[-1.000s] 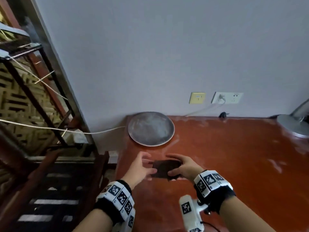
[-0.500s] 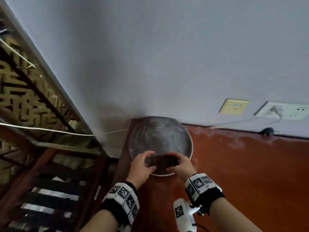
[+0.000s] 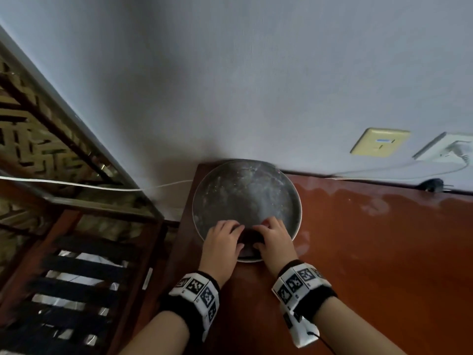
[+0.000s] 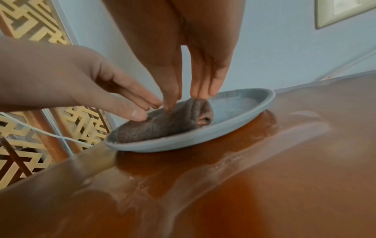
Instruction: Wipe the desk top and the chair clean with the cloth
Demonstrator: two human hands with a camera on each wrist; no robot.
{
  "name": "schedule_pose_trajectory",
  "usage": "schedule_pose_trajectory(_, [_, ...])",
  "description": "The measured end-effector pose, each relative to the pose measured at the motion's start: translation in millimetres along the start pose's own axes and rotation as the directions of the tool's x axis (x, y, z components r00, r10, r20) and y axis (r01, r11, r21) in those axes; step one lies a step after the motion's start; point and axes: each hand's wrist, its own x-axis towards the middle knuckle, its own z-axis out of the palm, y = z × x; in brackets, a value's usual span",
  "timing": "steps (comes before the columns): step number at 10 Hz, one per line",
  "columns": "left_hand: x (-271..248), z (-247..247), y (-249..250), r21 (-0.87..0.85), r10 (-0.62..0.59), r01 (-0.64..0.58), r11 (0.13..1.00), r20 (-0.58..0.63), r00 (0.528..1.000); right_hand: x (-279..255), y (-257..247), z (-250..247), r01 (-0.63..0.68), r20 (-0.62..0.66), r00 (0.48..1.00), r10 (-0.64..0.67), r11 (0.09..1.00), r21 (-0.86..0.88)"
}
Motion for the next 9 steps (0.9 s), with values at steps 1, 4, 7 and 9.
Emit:
schedule_pose_trajectory(1, [0, 6, 1, 0.057, -0.034, 0.031, 0.998, 0.049, 0.998, -4, 1, 6, -0.011, 0.067, 0.998, 0.013, 1.000, -0.022])
schedule_pose_trajectory(4, [15, -20, 21, 0.238, -0.134, 0.081, 0.968, 0.218, 0.967, 4, -14, -22, -0.084, 0.233, 0.965, 0.120, 0.984, -0.158])
schedule_pose_trajectory(7, [70, -200, 87, 0.226, -0.019, 0.012, 0.974, 0.026, 0.999, 13, -55, -199, -0.227, -0.049, 0.974, 0.222, 0.949, -0.220])
schedule_pose_trajectory(9, [76, -324, 132, 0.274, 0.070, -0.021, 0.962, -0.167, 0.983, 15, -104, -311, -0.204, -0.226, 0.963, 0.147, 0.946, -0.252])
